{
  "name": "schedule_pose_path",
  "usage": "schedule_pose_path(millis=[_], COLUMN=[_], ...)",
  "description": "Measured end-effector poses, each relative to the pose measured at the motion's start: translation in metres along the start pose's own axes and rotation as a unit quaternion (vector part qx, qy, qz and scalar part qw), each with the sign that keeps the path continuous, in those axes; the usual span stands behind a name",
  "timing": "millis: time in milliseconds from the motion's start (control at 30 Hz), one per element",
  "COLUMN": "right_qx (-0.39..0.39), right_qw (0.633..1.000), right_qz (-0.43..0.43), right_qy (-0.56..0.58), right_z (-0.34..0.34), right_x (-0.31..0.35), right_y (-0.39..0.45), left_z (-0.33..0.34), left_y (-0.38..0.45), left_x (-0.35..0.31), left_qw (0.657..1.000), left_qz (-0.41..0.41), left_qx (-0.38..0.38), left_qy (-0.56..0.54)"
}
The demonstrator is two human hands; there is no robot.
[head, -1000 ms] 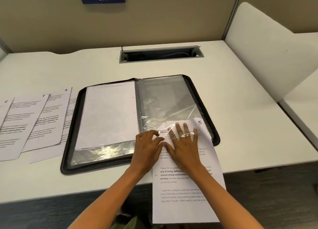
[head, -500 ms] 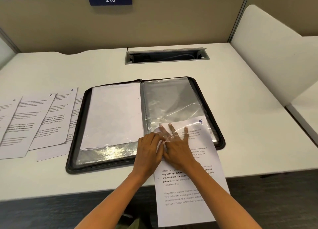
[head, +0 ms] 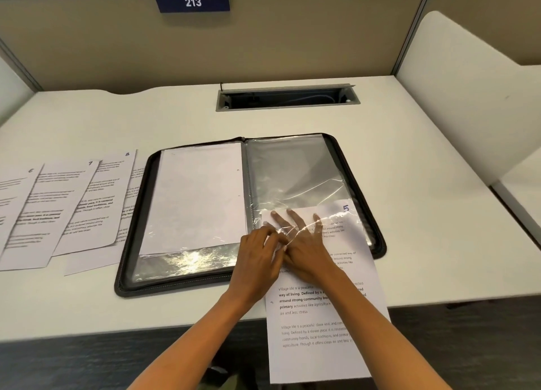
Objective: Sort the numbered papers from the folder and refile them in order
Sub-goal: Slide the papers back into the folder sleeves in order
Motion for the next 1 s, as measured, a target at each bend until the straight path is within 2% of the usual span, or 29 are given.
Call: schedule_pose_path(millis=[100, 233, 367, 500, 733, 900, 1000], right_qx=[-0.042, -0.12, -0.053, 0.0, 0.006, -0.053, -0.072], right_qw=[0.999, 0.986, 0.979, 0.983, 0.984, 0.987, 0.991], right_qz=[0.003, 0.111, 0.197, 0.183, 0.175, 0.128, 0.095], right_qy=[0.031, 0.038, 0.004, -0.002, 0.034, 0.083, 0.052], right_z=[-0.002, -0.009, 0.005, 0.013, 0.001, 0.0, 0.006], right_x=[-0.008, -0.015, -0.02, -0.022, -0.039, -0.03, -0.023], right_y=[-0.013, -0.052, -0.069, -0.056, -0.023, -0.049, -0.075], left_z=[0.001, 0.005, 0.009, 0.009, 0.006, 0.017, 0.026], left_y=[0.001, 0.003, 0.003, 0.004, 0.006, 0.007, 0.007], left_x=[0.002, 0.004, 0.003, 0.002, -0.002, 0.007, 0.015], left_qw=[1.0, 1.0, 1.0, 1.0, 0.999, 0.995, 0.989], left_qz=[0.008, 0.005, 0.004, 0.002, 0.012, -0.019, -0.046], left_qx=[0.004, 0.018, 0.024, 0.025, 0.021, 0.092, 0.14], left_qy=[0.009, 0.003, -0.003, 0.002, 0.025, 0.037, 0.024])
Point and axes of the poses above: each hand's wrist, its own y-axis towards the middle knuckle, its own z-axis out of the palm, x = y × z, the point moved 5 cm from there along y, towards the middle knuckle, and after that the axes turned 15 degrees about x, right-handed, at the moved point
